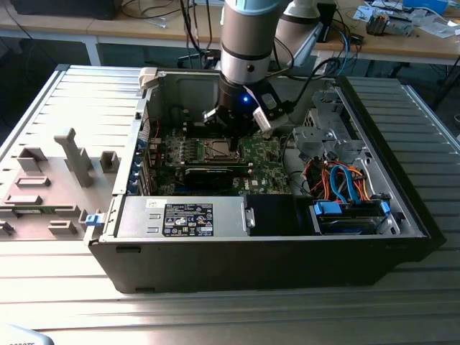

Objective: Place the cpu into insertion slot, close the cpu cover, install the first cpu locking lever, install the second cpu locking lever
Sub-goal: 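Install the second cpu locking lever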

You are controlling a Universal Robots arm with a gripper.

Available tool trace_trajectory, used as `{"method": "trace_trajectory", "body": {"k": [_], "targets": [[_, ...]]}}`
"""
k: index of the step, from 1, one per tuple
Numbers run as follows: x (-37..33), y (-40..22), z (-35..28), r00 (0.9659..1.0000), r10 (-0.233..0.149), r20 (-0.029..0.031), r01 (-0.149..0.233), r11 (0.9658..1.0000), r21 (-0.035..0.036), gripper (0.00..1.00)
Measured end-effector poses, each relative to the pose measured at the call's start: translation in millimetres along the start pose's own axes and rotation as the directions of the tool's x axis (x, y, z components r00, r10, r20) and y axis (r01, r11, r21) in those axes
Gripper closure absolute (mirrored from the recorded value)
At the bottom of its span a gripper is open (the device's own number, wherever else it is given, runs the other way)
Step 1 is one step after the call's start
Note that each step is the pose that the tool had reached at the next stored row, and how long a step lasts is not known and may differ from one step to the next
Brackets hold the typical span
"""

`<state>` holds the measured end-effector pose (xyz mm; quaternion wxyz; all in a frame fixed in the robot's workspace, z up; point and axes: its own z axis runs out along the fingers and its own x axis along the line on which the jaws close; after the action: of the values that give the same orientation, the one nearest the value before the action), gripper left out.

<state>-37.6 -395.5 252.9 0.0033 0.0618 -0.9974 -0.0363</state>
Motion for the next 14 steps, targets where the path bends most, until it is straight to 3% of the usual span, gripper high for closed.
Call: {"method": "trace_trajectory", "body": {"k": [2, 4, 5, 6, 10, 12, 14], "targets": [[2.3, -2.8, 3.0, 1.0000, 0.000, 0.0005, 0.000, 1.0000, -0.0044, 0.89], [4.8, -3.8, 4.6, 1.0000, 0.000, 0.0019, 0.000, 0.9999, -0.0151, 0.89], [5.5, -3.9, 4.8, 1.0000, 0.000, 0.0029, 0.000, 0.9997, -0.0234, 0.89], [6.5, -4.1, 5.0, 1.0000, -0.001, 0.0044, 0.001, 0.9993, -0.0366, 0.89], [9.8, -5.3, 5.9, 1.0000, -0.001, 0.0098, 0.001, 0.9969, -0.0784, 0.89], [11.3, -7.3, 7.8, 0.9999, 0.000, 0.0112, 0.001, 0.9960, -0.0895, 0.89], [13.2, -9.5, 13.4, 0.9999, 0.000, 0.0115, 0.001, 0.9957, -0.0926, 0.89]]}}
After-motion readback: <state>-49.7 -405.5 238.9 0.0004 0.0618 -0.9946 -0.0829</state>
